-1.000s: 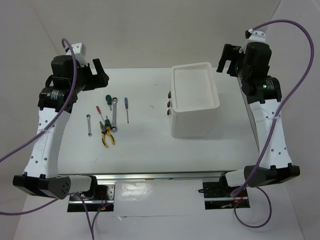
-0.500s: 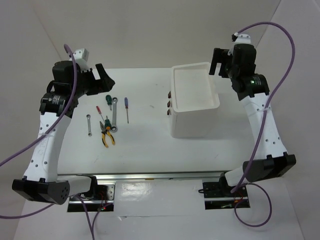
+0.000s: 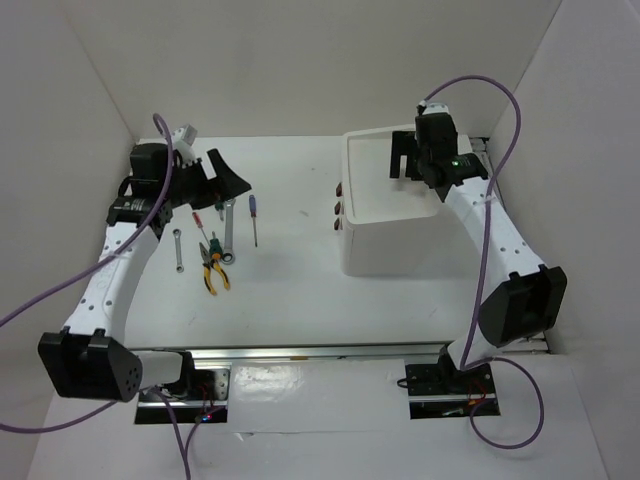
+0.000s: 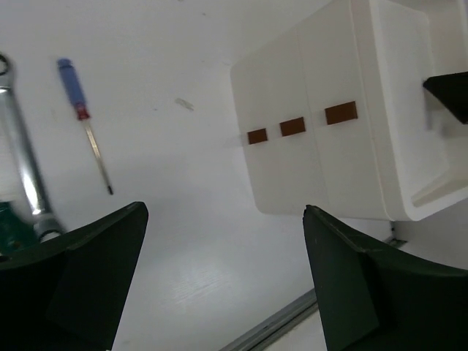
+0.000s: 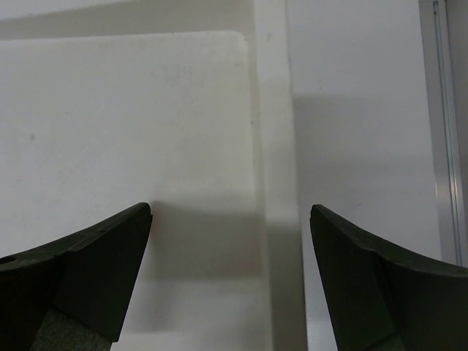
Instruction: Sort the tools into containers
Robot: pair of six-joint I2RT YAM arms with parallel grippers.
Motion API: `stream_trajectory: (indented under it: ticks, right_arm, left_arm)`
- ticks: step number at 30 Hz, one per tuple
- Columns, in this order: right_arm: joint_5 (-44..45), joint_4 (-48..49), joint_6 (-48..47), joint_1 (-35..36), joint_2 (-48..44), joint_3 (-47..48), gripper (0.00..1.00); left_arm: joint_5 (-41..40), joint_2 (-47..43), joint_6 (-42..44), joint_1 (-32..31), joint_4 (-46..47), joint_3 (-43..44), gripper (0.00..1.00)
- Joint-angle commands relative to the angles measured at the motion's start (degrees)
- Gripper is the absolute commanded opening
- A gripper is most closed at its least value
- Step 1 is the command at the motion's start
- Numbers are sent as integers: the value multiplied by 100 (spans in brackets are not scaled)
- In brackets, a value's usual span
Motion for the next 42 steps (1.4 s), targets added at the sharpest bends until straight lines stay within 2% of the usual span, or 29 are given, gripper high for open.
stream_trajectory:
  ticks: [1,2,3,4,6,8,11,12,14,15,16,18,22,29,35,40,42]
  right_arm:
    - [381,280,145,151,-145,-200,96]
    - [442,280,206,151,-145,-200,95]
    - [564,280,207,203,-145,-261,95]
    - [565,280,207,204,-198,-314,95]
    - [565,280,260,257,-250,-366,95]
    - [565,280,260,309,-312,-367,95]
    - [565,280,260,370,-312,-367,95]
    - [565,280,260,371,-312,-315,95]
    - [504,280,260,371,-312,-314,95]
    - [504,332,260,371,-312,-392,95]
    - [425,333,260,423,-312,-393,95]
    - [425,333,260,424,-312,-463,95]
    - [425,333,260,476,-312,-534,95]
    - [345,447,321,643,-304,-657,95]
    - [477,500,374,749,-242,-824,95]
    - [530,553,427,802,-242,-877,95]
    - [591,553,479,802,-242,-877,95]
  left_arm:
    - [1340,455,-606,29,1309,-373,98]
    - [1683,604,-808,-41,1704,-469,98]
    - [2408,928,-1071,-190,2247,-740,100]
    - [2677,1122,-1674,-278,3279,-830,100]
    - [3116,1500,-2301,-672,4453,-1031,100]
    - [3119,2080,-2979,-946,5682,-1033,100]
    - [3111,2678,-3934,-1394,6933,-919,90]
    - [3058,3098,-4165,-1474,7607,-745,90]
    - [3057,3548,-4805,-1641,8165,-542,86]
    - [3057,3942,-5027,-1641,8803,-471,82]
    - [2996,4120,-5255,-1702,9183,-418,82]
    - [2935,4428,-5678,-1703,9459,-243,80]
    - [2829,4999,-5794,-1756,9731,-75,76]
    - [2697,5439,-6276,-1703,10408,285,76]
    - [2697,5572,-6444,-1808,10348,628,73]
    - [2697,5510,-6347,-1861,10145,733,65]
    - [2697,5563,-6487,-1914,10495,655,60]
